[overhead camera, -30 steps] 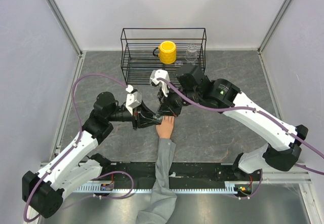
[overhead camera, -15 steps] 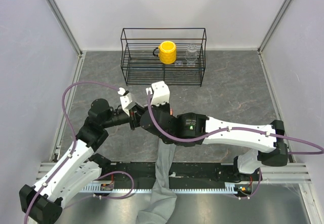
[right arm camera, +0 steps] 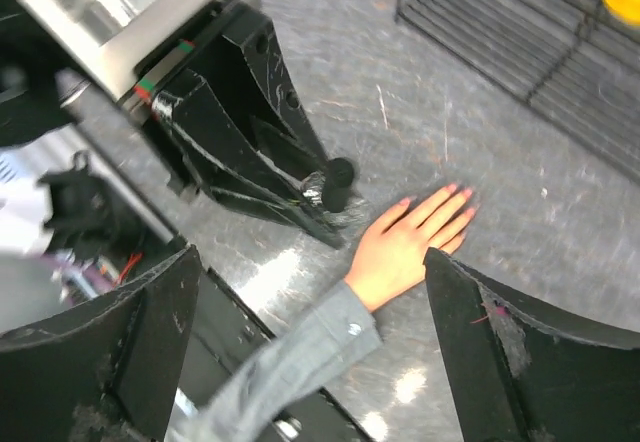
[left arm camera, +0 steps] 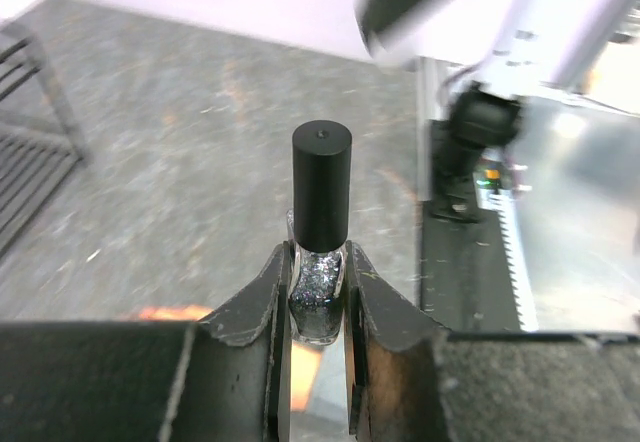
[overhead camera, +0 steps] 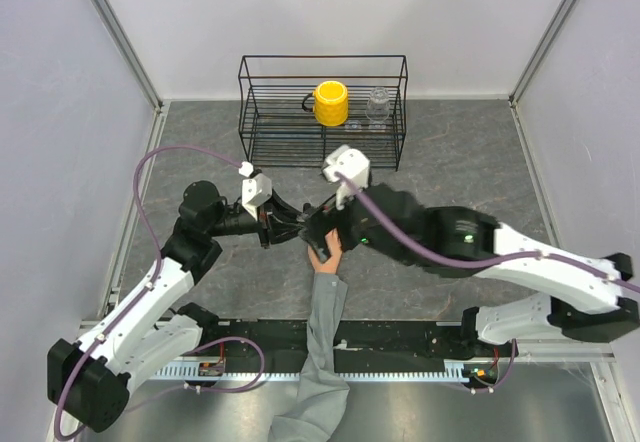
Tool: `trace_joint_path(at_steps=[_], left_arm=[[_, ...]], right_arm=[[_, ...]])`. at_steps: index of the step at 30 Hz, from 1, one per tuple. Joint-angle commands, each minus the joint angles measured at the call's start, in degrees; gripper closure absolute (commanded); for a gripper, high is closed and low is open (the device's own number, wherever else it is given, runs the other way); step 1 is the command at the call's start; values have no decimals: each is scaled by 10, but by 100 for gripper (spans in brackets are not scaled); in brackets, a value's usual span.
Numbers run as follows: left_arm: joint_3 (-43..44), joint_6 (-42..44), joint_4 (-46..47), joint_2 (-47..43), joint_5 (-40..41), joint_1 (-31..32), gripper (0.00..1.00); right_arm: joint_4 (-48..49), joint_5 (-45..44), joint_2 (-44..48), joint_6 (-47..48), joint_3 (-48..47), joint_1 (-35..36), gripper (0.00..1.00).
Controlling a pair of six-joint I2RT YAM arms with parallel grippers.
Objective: Paint the nails
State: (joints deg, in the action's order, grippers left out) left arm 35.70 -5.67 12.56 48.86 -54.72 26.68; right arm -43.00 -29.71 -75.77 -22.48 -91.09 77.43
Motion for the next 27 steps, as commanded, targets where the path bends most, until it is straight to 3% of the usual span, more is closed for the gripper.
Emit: trace_joint_path(at_steps=[1,4,8,15,19,27], left_arm=[[20,-64,101,13,-127,0,98],[10,-129,187,29,-188,1,98],[6,-176,229,45,-216,7,98],[3,-177,231,43,-217,12,98],[3,-177,231,44,-220,14,98],[4,-180,231,47,-225,17,98]], right_arm=[[28,290,75,144,44,-94,2],[56,471,76,182,61,-156,8],[57,533,49,205,34,-167,20],[63,570,18,215,13,-176,30],[66,570,5,220,6,-178,44],[67,565,0,220,-7,-192,58]])
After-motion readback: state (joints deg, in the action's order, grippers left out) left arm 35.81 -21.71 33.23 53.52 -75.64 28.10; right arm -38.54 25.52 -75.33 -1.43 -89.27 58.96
